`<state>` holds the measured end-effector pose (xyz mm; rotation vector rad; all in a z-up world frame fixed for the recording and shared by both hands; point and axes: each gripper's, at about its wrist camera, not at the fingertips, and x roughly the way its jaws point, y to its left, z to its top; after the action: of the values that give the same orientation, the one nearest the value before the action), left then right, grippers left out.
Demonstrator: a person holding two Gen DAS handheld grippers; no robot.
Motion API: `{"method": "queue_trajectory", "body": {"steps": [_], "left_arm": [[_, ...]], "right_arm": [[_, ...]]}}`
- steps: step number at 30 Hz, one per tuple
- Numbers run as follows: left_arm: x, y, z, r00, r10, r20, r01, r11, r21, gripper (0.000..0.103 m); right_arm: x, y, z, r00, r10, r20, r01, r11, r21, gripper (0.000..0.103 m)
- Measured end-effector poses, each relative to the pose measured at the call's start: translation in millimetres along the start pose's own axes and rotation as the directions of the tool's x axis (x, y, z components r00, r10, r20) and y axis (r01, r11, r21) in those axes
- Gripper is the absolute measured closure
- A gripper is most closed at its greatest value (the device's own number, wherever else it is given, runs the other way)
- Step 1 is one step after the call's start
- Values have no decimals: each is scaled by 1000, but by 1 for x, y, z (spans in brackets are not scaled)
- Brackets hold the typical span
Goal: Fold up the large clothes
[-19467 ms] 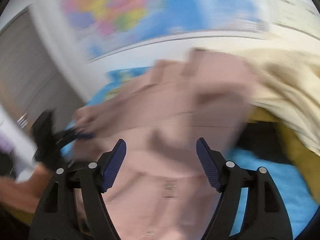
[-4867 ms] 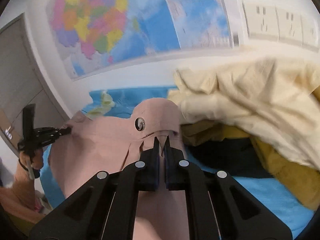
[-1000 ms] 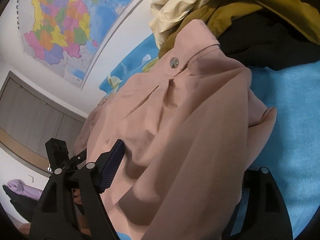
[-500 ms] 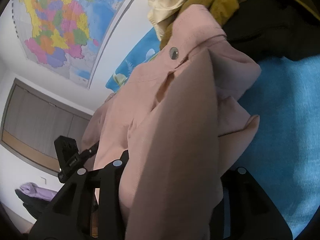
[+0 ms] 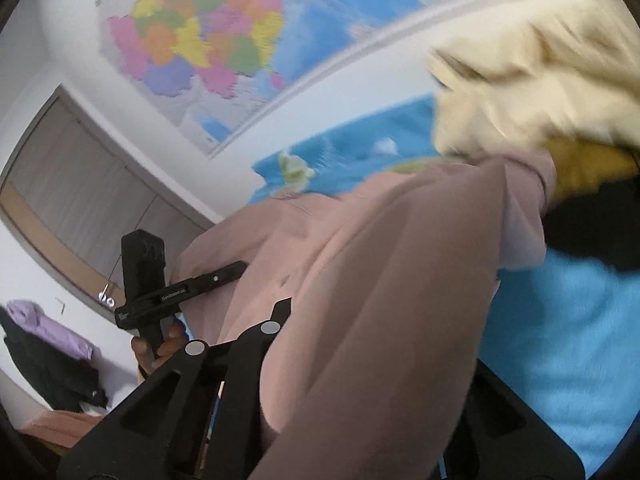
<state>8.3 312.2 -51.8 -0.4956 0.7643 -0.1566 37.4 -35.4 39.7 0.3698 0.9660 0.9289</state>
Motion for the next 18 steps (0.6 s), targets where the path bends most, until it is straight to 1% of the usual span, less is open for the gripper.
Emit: {"method": "queue_trajectory", "body": {"steps": [3,5,7,10,13,15,18], "left_arm": [[-22,5,22,998,8,57,-9,1000,18,88],[-36,9,38,996,28,89,-31,999,32,88],[-48,14,53,992,58,116,-62,997,36,88],[-63,27,79,981,114,158,-121,992,34,88],[-80,46,109,963,173,208,-181,983,21,88],[-90,60,128,947,214,239,-222,975,9,88],[-104,87,159,915,291,280,-300,954,-12,88]], "right_arm": [[4,18,19,1000,16,15,-15,999,-51,93],[11,33,37,999,31,22,-29,996,-89,93],[24,49,57,999,41,31,-37,992,-122,93],[43,68,85,997,68,42,-61,985,-162,93],[71,86,113,994,99,45,-89,979,-185,93],[92,98,129,992,120,39,-110,973,-203,93],[133,120,154,987,154,33,-143,963,-227,93]]}}
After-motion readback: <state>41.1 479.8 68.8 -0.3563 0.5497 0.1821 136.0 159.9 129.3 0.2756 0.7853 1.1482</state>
